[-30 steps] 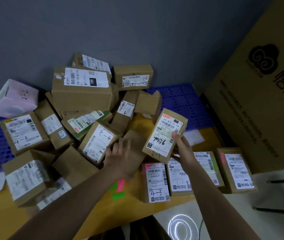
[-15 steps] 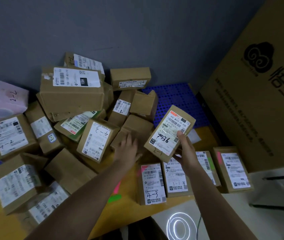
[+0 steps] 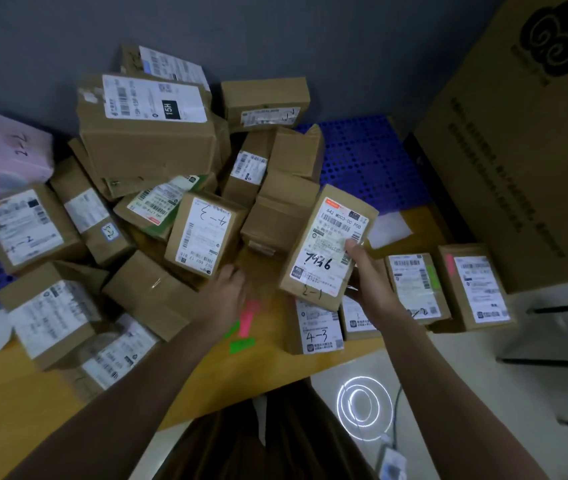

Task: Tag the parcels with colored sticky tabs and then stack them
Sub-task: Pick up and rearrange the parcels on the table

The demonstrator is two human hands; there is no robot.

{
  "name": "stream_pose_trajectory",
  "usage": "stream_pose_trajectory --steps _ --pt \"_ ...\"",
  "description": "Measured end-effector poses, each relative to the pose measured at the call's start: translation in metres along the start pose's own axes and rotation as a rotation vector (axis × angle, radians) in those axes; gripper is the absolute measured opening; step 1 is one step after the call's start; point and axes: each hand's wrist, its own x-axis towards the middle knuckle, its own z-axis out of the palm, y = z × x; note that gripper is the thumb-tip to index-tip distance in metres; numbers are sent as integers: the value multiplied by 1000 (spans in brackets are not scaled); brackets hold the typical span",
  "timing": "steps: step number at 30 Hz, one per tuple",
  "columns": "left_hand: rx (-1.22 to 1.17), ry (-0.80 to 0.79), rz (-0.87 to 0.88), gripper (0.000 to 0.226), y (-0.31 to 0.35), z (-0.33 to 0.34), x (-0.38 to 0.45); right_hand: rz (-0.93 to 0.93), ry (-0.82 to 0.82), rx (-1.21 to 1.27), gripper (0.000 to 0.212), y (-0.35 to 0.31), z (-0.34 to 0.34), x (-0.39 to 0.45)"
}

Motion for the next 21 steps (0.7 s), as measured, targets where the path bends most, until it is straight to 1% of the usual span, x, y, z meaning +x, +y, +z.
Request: stream_pose_trajectory --steps 2,3,4,5,6,8,9,11,13,14,15,16,17,19,21 --pt "126 -45 52 26 -20 9 -21 9 -51 -52 43 4 15 -11" --pt "208 -63 77 25 -30 13 -29 11 -72 -81 44 6 22 -16" --pt "288 -47 108 22 -38 15 -34 11 -91 -106 43 8 30 -20" --pt "369 -38 117 20 -43 12 -37 11 -105 -131 40 11 38 -24" --pt "438 -69 110 22 -46 9 -39 13 -117 -156 37 14 46 -28" --pt "533 -259 45 45 -40 0 -44 16 -124 -224 35 20 59 -33" --pt "563 -245 47 51 -40 3 -43 15 -113 -253 34 22 64 -35" --pt "560 -262 79 51 -35 3 -39 -4 -73 -289 36 28 70 -38" --pt "536 -251 197 53 -27 6 -40 -14 -12 -297 38 34 70 -40" --pt "530 -311 248 59 -24 7 -40 -13 17 -279 38 35 68 -41" --pt "527 -321 306 70 -21 10 -38 -11 41 -251 39 38 65 -41" --pt "530 -367 338 81 -20 16 -37 -8 61 -222 41 40 63 -41" --pt "526 -390 333 87 -18 23 -35 -2 79 -204 44 41 60 -41" --pt "497 -467 259 85 -10 34 -29 6 97 -200 48 42 57 -41" --pt "424 -516 234 84 -14 44 -25 11 97 -215 44 43 58 -39"
